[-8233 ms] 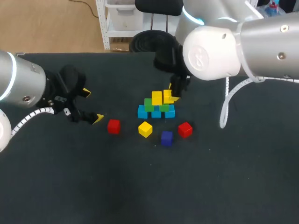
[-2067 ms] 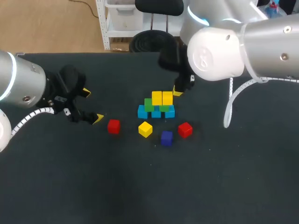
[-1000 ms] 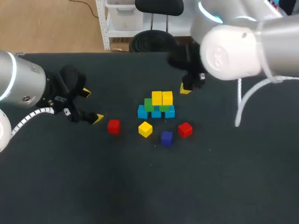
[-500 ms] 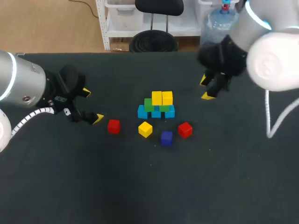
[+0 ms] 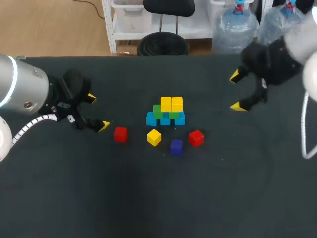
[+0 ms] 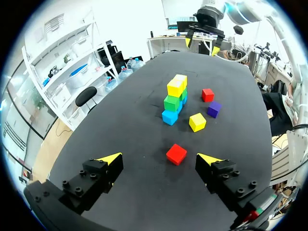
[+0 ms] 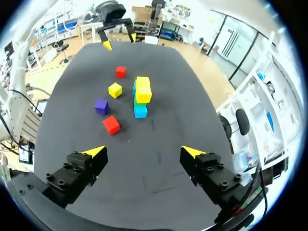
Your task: Place the blue cubes, place green cubes on the blue cubes, place the yellow cubes on the green cubes, then place the red cubes on the yellow cubes, and place purple cube on the red cubes.
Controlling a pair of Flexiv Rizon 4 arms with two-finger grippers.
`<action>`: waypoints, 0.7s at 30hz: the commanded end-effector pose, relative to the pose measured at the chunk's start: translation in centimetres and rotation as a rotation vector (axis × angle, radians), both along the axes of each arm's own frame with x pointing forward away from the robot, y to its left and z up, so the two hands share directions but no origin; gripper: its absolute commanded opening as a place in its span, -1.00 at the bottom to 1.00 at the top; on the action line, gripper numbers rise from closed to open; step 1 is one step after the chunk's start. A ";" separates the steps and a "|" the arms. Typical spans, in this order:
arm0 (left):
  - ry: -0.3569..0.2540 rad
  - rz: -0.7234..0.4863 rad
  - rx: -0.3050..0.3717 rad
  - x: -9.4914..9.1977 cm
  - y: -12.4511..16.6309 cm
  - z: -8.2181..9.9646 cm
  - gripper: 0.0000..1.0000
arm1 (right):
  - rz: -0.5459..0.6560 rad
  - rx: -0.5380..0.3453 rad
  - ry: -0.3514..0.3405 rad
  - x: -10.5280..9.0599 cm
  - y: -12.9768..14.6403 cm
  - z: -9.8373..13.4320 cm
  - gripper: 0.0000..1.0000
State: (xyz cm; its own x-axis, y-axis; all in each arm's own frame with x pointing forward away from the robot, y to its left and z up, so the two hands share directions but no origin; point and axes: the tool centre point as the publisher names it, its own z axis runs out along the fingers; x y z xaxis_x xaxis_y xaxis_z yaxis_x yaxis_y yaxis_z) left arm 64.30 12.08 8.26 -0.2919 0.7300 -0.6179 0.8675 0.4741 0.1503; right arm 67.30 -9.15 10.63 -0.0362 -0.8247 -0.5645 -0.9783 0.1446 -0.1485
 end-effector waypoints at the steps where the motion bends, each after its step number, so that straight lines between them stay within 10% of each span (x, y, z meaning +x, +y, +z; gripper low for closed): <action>1: -0.002 -0.002 -0.004 0.0 0.1 -0.1 1.00 | 0.019 0.104 -0.017 -1.4 -1.3 0.2 1.00; 21: -0.002 -0.002 -0.004 0.0 0.1 -0.1 1.00 | 0.099 0.130 -0.027 -3.8 -3.9 -0.6 1.00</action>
State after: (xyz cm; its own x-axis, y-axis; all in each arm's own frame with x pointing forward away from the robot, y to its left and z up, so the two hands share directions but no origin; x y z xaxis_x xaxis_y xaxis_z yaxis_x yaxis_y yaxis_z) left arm 64.30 12.08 8.26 -0.2919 0.7300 -0.6179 0.8675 0.4741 0.1503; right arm 63.22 -12.90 10.18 0.0555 -0.7499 -0.6592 -0.9837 0.0718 -0.1646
